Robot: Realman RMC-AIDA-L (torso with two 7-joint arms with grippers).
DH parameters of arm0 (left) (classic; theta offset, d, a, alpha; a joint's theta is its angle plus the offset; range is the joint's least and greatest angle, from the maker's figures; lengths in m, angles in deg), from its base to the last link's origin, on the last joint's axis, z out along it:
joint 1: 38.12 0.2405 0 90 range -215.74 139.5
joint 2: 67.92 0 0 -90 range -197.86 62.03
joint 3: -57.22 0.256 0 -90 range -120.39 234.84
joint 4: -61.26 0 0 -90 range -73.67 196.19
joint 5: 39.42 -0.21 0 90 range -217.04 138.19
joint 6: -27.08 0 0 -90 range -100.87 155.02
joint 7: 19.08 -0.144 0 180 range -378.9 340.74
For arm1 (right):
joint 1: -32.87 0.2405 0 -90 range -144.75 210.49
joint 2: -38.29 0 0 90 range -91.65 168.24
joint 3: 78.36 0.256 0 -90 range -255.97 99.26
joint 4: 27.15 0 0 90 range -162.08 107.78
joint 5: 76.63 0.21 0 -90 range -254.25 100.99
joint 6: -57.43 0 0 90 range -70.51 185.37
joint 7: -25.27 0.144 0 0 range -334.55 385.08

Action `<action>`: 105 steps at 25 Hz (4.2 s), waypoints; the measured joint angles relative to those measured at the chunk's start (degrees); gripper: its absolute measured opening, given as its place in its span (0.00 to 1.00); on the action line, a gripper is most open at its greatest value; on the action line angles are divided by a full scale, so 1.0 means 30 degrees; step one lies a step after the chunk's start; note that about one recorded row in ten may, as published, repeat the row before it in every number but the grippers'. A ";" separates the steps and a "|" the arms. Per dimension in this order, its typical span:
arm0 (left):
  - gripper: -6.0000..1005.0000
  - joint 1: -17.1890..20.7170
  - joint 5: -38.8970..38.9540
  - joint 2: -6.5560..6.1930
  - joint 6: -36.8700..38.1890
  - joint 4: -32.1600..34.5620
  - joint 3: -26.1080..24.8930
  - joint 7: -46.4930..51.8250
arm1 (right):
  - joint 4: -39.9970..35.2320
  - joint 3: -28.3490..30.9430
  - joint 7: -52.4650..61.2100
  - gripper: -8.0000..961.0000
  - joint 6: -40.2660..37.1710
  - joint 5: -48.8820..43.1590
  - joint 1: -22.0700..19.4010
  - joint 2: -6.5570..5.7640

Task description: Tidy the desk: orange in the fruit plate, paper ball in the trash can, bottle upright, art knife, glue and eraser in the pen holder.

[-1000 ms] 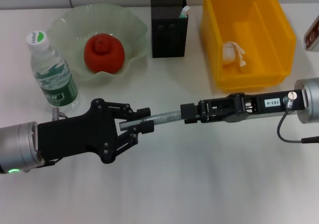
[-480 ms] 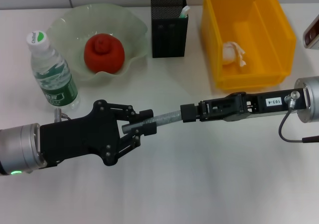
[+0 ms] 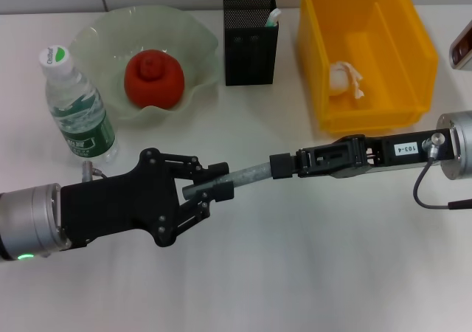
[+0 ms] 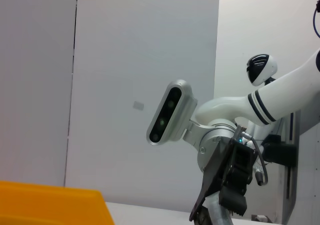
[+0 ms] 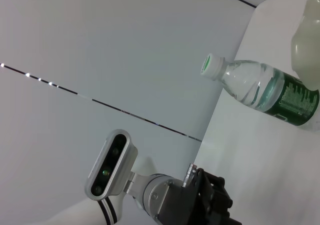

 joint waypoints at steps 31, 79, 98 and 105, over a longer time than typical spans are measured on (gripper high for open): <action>0.21 -0.0238 -0.0003 0.0009 0.0280 -0.0080 0.0206 -0.0492 | -0.0027 -0.0179 -0.0024 0.17 0.0193 -0.0002 0.0016 0.0000; 0.83 0.1361 0.0029 -0.0055 -0.4552 -0.1251 -0.2912 -0.0486 | -0.8495 0.0184 -0.1513 0.16 0.3815 -0.0057 0.0615 -0.1391; 0.83 0.1647 0.0055 -0.0027 -0.5384 -0.1525 -0.3755 -0.0478 | -0.6599 -0.1899 -0.0799 0.16 1.0234 -0.2791 0.4363 -0.1705; 0.83 0.1585 0.0063 -0.0026 -0.5948 -0.1736 -0.3784 -0.0481 | -0.4761 -0.3322 -0.0638 0.16 1.2567 -0.3099 0.5878 -0.1560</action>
